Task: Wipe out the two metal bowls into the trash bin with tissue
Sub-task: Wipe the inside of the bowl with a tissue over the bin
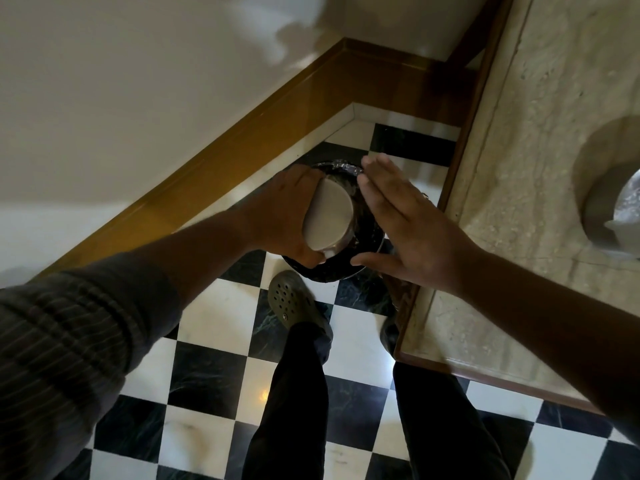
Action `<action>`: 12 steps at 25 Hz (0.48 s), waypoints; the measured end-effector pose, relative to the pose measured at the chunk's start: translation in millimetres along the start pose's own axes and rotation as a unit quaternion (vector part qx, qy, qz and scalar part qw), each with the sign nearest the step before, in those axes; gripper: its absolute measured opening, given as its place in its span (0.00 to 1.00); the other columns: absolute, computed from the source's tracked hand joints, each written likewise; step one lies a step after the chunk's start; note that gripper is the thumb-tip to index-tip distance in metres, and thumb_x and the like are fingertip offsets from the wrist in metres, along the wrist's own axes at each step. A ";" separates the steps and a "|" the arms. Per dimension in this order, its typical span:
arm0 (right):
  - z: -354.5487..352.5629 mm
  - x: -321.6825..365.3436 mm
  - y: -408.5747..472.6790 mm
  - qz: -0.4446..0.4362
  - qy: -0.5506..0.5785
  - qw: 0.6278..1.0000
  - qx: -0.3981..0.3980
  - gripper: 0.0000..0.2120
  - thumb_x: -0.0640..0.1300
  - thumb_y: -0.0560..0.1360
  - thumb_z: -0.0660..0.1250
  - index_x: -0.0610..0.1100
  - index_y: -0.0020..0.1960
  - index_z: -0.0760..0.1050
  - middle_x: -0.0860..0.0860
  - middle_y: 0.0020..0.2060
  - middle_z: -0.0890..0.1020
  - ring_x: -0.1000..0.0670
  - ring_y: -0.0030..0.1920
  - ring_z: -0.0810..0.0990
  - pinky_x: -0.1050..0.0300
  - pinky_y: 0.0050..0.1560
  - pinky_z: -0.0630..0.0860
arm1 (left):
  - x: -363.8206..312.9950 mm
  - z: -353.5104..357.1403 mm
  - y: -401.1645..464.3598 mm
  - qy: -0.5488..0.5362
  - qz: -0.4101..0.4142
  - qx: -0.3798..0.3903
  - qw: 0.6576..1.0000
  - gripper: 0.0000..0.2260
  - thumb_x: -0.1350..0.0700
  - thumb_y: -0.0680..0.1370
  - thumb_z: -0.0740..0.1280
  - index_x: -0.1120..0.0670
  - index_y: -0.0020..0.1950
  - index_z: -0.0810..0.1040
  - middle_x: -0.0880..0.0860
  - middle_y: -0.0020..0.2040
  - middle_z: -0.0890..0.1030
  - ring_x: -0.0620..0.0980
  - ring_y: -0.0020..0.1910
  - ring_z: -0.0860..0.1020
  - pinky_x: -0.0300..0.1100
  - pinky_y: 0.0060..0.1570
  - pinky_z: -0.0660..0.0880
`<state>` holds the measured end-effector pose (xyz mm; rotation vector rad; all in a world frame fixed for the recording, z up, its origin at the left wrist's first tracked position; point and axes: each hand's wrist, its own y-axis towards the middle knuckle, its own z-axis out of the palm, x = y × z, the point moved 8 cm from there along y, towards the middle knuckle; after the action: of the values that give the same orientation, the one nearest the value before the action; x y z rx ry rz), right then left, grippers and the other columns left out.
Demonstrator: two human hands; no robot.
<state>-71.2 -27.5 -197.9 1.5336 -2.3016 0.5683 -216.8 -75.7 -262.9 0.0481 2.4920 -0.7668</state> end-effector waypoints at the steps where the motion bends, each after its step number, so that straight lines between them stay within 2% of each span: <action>1: -10.9 3.8 -1.0 -0.005 0.002 1.000 -0.026 0.46 0.63 0.75 0.66 0.30 0.76 0.54 0.32 0.76 0.56 0.34 0.78 0.53 0.41 0.77 0.59 | -1.8 0.7 -0.7 0.004 0.008 -0.013 1.000 0.59 0.28 0.55 0.73 0.61 0.75 0.63 0.60 0.71 0.71 0.58 0.67 0.71 0.47 0.67 0.67; 4: -48.4 27.2 -3.4 -0.038 -0.016 0.989 -0.143 0.46 0.64 0.74 0.67 0.28 0.72 0.57 0.27 0.72 0.59 0.29 0.75 0.56 0.36 0.75 0.61 | -10.0 0.3 0.0 0.018 0.026 -0.068 0.997 0.57 0.31 0.56 0.79 0.63 0.75 0.64 0.62 0.70 0.72 0.60 0.66 0.71 0.46 0.66 0.65; 6: -49.1 38.5 -6.3 -0.046 -0.049 0.981 -0.181 0.45 0.65 0.74 0.66 0.29 0.71 0.57 0.26 0.71 0.60 0.29 0.73 0.58 0.35 0.74 0.63 | -16.3 -1.8 2.0 0.015 0.041 -0.107 0.993 0.57 0.30 0.58 0.77 0.64 0.74 0.65 0.63 0.70 0.73 0.60 0.66 0.72 0.48 0.68 0.67; 7: -34.6 41.3 -7.2 -0.048 -0.066 0.985 -0.151 0.46 0.66 0.73 0.66 0.30 0.71 0.57 0.26 0.71 0.60 0.29 0.73 0.58 0.35 0.73 0.63 | -18.2 -2.4 2.7 0.007 0.048 -0.124 0.991 0.56 0.29 0.59 0.75 0.64 0.74 0.66 0.63 0.69 0.73 0.61 0.66 0.72 0.51 0.68 0.69; 10: 39.4 35.7 -13.4 -0.040 -0.084 0.991 0.094 0.56 0.73 0.67 0.64 0.33 0.76 0.53 0.32 0.76 0.56 0.33 0.77 0.54 0.34 0.73 0.62 | -23.4 -0.8 -1.9 0.030 0.068 -0.142 0.987 0.54 0.30 0.60 0.71 0.64 0.73 0.64 0.66 0.67 0.75 0.65 0.63 0.75 0.57 0.62 0.74; 11: 53.3 32.3 -15.6 -0.039 -0.082 0.986 0.140 0.56 0.74 0.68 0.62 0.33 0.77 0.51 0.33 0.77 0.54 0.34 0.78 0.52 0.35 0.74 0.61 | -23.5 0.7 -6.2 0.042 0.073 -0.149 0.985 0.53 0.30 0.60 0.71 0.64 0.72 0.62 0.67 0.66 0.75 0.66 0.63 0.76 0.58 0.61 0.75; 12: 56.7 32.7 -13.0 -0.043 -0.077 0.985 0.148 0.56 0.75 0.68 0.61 0.33 0.77 0.52 0.34 0.78 0.53 0.35 0.78 0.51 0.36 0.75 0.60 | -21.4 0.2 -11.5 0.048 0.073 -0.166 0.982 0.52 0.30 0.61 0.71 0.63 0.71 0.61 0.69 0.66 0.76 0.67 0.62 0.76 0.59 0.60 0.76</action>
<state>-73.8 -86.0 -230.1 1.8627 -2.3291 0.8249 -200.3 -82.9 -246.5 0.1487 2.6393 -0.2896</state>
